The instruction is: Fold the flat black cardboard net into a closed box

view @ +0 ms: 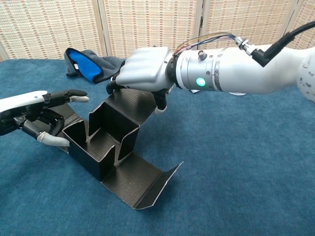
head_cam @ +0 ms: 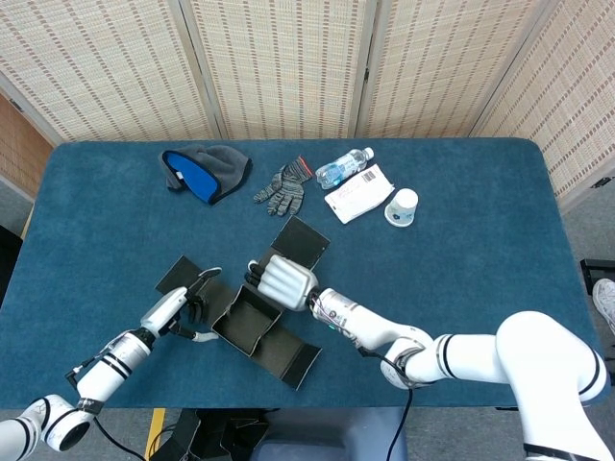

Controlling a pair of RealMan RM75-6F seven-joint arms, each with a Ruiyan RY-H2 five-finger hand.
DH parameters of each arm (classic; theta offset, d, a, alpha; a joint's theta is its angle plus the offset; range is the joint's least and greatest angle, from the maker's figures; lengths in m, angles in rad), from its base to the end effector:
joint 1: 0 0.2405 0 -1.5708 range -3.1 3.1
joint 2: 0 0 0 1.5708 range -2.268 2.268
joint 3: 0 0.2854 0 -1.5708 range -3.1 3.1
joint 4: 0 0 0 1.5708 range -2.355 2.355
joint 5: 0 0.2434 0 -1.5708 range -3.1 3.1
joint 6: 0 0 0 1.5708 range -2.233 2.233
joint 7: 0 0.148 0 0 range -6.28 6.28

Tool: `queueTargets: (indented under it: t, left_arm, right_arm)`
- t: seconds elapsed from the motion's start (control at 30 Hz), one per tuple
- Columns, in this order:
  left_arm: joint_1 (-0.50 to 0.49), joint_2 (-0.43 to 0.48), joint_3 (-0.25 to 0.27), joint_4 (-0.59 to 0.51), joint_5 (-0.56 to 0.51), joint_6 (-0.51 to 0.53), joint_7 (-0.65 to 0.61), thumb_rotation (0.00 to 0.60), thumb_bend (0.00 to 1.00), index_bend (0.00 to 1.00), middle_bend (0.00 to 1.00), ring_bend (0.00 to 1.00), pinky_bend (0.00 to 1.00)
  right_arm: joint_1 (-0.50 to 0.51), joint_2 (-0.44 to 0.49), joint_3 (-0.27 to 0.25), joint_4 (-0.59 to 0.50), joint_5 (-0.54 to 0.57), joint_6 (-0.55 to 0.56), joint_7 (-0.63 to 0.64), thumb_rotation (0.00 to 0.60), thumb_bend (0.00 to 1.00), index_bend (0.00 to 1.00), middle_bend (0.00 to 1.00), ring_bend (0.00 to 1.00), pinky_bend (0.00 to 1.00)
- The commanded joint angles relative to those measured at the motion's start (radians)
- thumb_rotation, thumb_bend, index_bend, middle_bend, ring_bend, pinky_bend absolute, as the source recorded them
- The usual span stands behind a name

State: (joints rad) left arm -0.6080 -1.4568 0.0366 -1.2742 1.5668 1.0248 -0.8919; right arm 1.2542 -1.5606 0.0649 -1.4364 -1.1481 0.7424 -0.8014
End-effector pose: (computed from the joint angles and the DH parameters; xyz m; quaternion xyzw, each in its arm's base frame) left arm -0.2726 0.3301 -0.0249 -0.5968 -0.6297 -0.4578 0.1942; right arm -0.0096 -0.3933 -0.0928 0.9065 0.0454 0.2645 0.3259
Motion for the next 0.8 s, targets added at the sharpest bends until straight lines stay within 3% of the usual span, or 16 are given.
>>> queueTargets:
  t: [0.03,0.37,0.8]
  left_arm:
    - [-0.002,0.001,0.006,-0.005,0.002,-0.008,-0.032,0.6,0.09,0.0,0.0,0.64,0.66]
    - [-0.025,0.003,0.015,-0.003,0.006,-0.054,-0.141,0.6,0.09,0.08,0.06,0.66,0.68]
    - [-0.022,-0.033,0.027,0.026,0.008,-0.056,-0.209,0.6,0.09,0.1,0.08,0.67,0.68]
  right_arm:
    - [0.008,0.002,-0.009,0.015,-0.038,-0.01,0.01,0.6,0.26,0.23,0.25,0.81,0.94]
    - [0.012,0.009,-0.006,0.022,-0.101,-0.017,0.037,0.6,0.26,0.24,0.25,0.81,0.96]
    - [0.004,0.01,0.008,0.022,-0.09,-0.023,0.041,0.6,0.26,0.24,0.25,0.81,0.96]
